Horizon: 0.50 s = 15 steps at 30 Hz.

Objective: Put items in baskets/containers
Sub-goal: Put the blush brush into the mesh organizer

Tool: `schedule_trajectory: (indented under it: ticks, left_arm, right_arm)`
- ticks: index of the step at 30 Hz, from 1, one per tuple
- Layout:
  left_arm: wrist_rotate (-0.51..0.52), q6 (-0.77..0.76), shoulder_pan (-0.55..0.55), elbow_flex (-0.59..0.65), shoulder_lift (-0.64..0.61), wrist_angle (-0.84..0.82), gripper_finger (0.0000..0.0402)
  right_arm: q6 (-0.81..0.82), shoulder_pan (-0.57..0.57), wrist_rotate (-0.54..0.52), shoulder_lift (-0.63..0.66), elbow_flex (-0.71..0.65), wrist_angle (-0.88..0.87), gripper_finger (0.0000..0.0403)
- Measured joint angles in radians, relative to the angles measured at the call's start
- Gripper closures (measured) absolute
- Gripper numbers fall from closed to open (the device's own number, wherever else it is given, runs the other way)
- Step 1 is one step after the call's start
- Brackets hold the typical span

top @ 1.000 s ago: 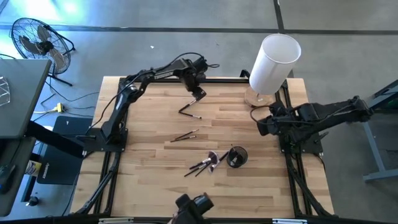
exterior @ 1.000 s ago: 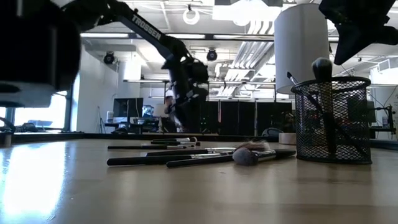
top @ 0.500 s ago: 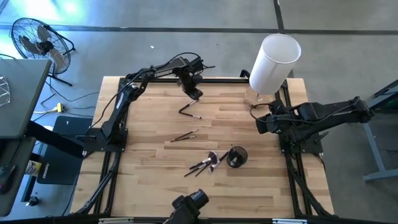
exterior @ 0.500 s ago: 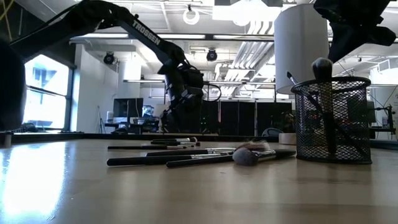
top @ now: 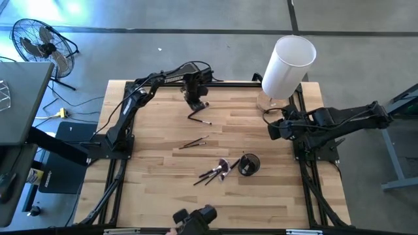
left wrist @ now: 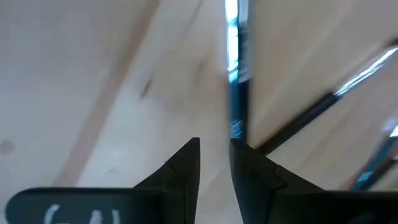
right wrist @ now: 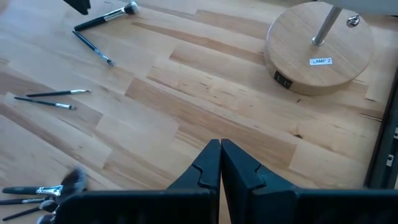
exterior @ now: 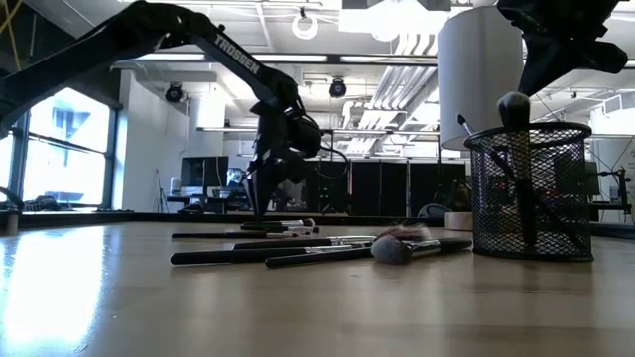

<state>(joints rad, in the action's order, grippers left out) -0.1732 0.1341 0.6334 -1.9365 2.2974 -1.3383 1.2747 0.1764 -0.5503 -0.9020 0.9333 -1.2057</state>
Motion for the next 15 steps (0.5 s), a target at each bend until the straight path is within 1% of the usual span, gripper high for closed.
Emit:
schedule_trajectory:
  ticks: [2,3,9,15]
  left_arm:
    - [0.045,0.016,-0.003,0.0,0.0,-0.015,0.0318]
    - [0.051,0.017,-0.005,0.0,0.0,-0.008,0.0318]
    - [0.001,0.018,-0.016,0.0,0.0,-0.002,0.0318]
    - [0.028,0.016,-0.051,0.0,0.0,0.016,0.0318]
  right_arm:
    - [0.0,0.0,-0.002,0.0,0.0,0.001,0.0402]
    - [0.0,0.0,-0.005,0.0,0.0,0.001,0.0401]
    - [0.0,0.0,-0.008,0.0,0.0,0.005,0.0402]
    - [0.0,0.0,-0.005,0.0,0.0,0.007,0.0402]
